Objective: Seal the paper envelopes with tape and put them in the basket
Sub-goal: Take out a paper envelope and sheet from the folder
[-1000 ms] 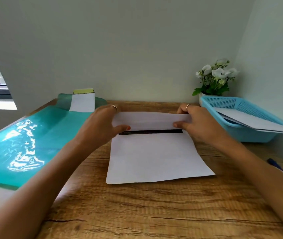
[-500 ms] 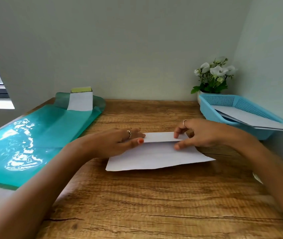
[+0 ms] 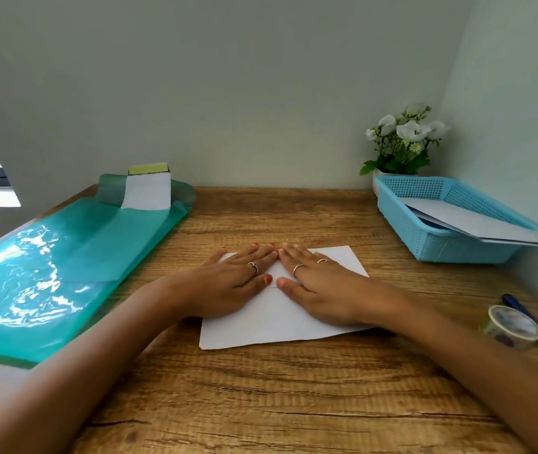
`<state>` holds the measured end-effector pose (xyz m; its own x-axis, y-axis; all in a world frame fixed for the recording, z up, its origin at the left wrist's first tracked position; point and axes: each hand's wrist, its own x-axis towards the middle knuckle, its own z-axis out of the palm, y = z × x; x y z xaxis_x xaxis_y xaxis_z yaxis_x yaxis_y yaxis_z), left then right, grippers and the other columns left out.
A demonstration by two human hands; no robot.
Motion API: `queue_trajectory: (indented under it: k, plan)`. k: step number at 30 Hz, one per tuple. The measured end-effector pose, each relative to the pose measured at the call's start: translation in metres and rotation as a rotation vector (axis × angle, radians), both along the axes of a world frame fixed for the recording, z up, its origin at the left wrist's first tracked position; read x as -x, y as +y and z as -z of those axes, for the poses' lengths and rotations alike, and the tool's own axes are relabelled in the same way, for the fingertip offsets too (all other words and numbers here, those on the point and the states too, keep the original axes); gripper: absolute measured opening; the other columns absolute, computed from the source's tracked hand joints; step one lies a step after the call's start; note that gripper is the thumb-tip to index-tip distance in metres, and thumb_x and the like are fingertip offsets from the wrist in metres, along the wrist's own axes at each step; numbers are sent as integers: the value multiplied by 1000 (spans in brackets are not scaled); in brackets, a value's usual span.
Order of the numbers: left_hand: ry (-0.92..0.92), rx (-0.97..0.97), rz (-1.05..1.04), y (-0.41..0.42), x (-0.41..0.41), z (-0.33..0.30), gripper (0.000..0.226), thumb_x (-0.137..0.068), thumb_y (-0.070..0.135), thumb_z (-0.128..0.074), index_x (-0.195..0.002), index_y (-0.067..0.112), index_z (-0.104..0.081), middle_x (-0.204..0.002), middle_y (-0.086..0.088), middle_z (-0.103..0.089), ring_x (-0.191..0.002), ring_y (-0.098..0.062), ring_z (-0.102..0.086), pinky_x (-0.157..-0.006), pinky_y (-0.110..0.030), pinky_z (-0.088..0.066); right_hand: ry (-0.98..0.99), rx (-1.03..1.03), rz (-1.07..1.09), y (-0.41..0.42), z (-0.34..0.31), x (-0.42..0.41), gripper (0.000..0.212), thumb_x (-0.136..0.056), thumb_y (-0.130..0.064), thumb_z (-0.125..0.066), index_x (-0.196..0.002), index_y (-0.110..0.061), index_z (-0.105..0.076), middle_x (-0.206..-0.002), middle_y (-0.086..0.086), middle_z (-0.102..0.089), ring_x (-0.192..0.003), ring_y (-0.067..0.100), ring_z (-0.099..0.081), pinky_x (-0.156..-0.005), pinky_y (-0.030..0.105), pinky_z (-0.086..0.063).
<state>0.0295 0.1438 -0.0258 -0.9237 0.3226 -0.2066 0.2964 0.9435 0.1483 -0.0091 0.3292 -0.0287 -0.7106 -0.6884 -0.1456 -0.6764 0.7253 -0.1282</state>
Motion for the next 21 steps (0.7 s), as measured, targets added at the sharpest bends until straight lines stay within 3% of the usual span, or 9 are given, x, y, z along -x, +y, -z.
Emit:
queue_trajectory:
  k: [4,7,12,15,18,21]
  plan:
    - [5,6,-19,2,-2,-2,53,-99,46,-13,-146,35,10,-154,17,13,-135,5,15,-116,-39,9,2,-29,50,-5,-6,-4,57,-102,-40,-15,-151,-15,3,-159,0,9,-146,10,6,-119,30,-3]
    - [20,31,-44,1,-2,-7,57,-98,50,-17,-148,33,4,-155,15,7,-141,-2,4,-116,-35,2,23,-68,156,-4,-19,-9,54,-103,-36,-17,-151,-15,-6,-160,-1,0,-146,16,-9,-116,35,-14]
    - [32,87,-156,-5,-2,-16,67,-89,65,-29,-148,38,-12,-155,13,-18,-139,-18,-26,-114,-45,-22,72,-194,329,18,-33,-3,47,-102,-34,-29,-144,-14,-34,-149,6,-38,-130,24,-42,-106,37,-35]
    - [85,74,-172,-9,-2,-20,72,-82,69,-36,-145,37,-26,-149,10,-34,-133,-18,-35,-110,-43,-30,31,-245,383,31,-44,2,49,-98,-43,-38,-138,-15,-43,-138,6,-49,-122,22,-48,-99,33,-39]
    - [106,-33,-159,-9,-3,-22,67,-83,63,-47,-142,34,-34,-148,13,-35,-135,-14,-32,-113,-39,-26,20,-194,351,37,-50,8,53,-92,-46,-51,-137,-19,-43,-138,4,-48,-122,21,-47,-98,32,-40]
    - [108,-109,-132,-5,-3,-23,62,-85,54,-53,-141,38,-32,-149,11,-34,-136,-13,-31,-112,-38,-26,-16,-118,272,40,-46,20,68,-90,-41,-57,-147,-27,-23,-154,1,-28,-137,21,-32,-109,34,-30]
